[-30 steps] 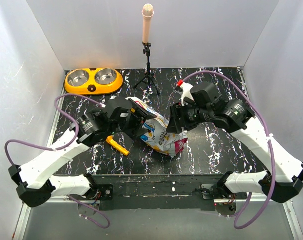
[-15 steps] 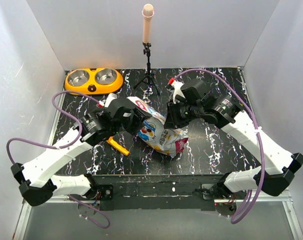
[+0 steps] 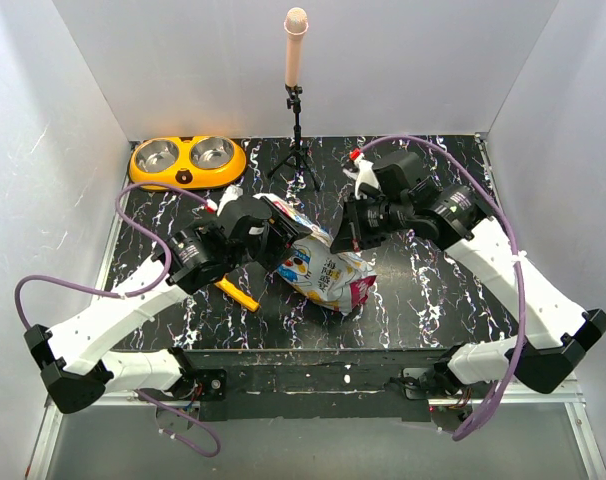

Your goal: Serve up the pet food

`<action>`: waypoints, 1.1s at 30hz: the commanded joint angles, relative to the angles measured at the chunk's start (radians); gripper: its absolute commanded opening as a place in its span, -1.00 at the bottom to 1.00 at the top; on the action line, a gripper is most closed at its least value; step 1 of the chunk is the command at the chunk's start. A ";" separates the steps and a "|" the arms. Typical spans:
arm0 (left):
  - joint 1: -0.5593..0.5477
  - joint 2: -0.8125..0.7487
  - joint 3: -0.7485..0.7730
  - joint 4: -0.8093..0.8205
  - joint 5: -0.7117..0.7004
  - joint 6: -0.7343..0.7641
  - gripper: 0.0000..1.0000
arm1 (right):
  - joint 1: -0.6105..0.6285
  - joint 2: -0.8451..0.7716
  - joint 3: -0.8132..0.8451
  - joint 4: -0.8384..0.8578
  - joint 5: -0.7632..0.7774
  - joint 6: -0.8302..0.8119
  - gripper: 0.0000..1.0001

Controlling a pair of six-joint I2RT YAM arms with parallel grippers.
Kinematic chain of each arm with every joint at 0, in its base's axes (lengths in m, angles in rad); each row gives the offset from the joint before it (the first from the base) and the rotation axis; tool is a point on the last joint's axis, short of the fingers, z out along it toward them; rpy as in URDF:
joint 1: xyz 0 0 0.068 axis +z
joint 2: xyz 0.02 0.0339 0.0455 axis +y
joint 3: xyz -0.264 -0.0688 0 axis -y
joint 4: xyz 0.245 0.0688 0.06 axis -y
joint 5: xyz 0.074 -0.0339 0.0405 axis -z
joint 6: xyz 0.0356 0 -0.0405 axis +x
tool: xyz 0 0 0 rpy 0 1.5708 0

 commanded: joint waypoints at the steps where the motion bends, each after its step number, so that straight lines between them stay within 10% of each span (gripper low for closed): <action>1: 0.003 -0.022 -0.037 0.074 0.084 0.043 0.26 | -0.094 -0.014 -0.026 0.024 -0.156 0.074 -0.97; 6: 0.001 -0.024 -0.078 0.133 0.141 0.051 0.31 | -0.122 -0.009 -0.028 0.013 -0.206 0.055 -0.97; 13: 0.003 -0.033 -0.091 0.136 0.136 0.054 0.28 | -0.119 0.031 0.040 -0.044 -0.154 -0.031 -0.48; 33: 0.003 -0.080 -0.085 -0.031 0.037 -0.007 0.31 | -0.016 0.181 0.250 -0.152 0.161 -0.147 -0.49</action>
